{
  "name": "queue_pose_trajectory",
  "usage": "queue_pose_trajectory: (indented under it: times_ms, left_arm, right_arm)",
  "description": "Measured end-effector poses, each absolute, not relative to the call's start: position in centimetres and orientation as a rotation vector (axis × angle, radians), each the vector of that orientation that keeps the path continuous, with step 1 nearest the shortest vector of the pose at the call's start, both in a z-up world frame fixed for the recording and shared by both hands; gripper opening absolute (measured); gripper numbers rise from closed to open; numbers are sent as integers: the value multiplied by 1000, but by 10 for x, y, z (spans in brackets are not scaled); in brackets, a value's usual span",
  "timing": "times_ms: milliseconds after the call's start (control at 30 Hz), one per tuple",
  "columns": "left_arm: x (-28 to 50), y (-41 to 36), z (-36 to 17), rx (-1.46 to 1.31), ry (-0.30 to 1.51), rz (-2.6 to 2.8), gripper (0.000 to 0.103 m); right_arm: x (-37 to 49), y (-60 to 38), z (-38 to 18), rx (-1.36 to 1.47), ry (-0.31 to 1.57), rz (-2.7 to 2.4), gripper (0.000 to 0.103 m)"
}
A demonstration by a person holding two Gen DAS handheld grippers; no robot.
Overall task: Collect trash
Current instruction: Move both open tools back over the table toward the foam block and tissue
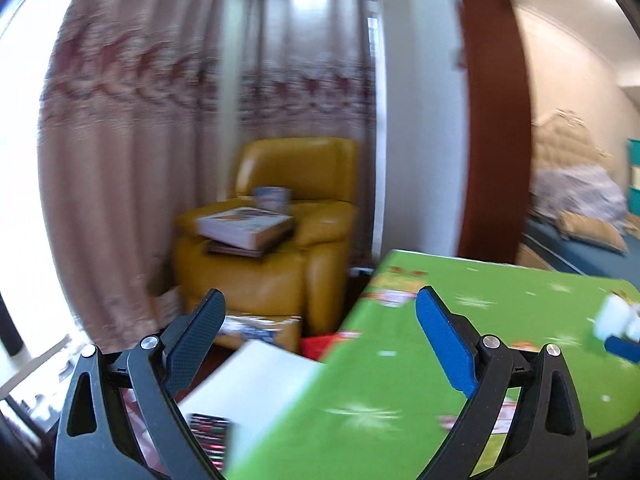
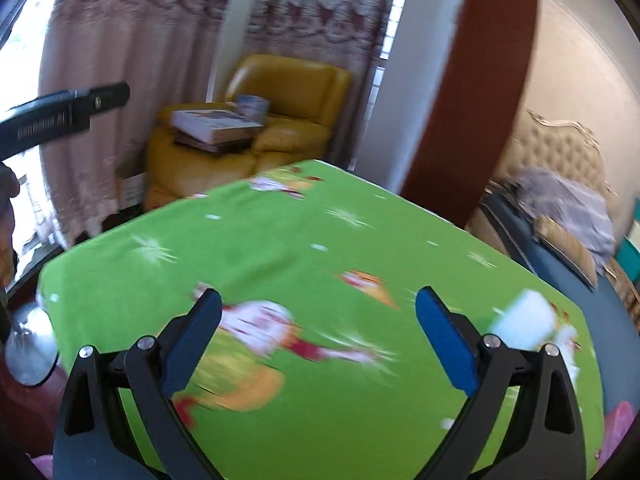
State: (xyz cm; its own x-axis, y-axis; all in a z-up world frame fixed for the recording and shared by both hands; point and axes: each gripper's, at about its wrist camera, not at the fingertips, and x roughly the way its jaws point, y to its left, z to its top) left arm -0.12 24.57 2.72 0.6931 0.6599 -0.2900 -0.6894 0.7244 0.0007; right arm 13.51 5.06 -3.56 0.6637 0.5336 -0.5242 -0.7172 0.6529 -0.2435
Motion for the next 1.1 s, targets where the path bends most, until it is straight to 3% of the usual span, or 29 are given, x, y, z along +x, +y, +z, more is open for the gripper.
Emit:
queue_pose_trajectory:
  times_ms: [400, 1100]
  left_arm:
    - [-70, 322, 8, -221, 282, 927, 90]
    - [-35, 297, -5, -196, 331, 834, 90]
  right_arm:
    - [92, 134, -45, -493, 428, 865, 94]
    - [117, 105, -46, -440, 472, 799, 94]
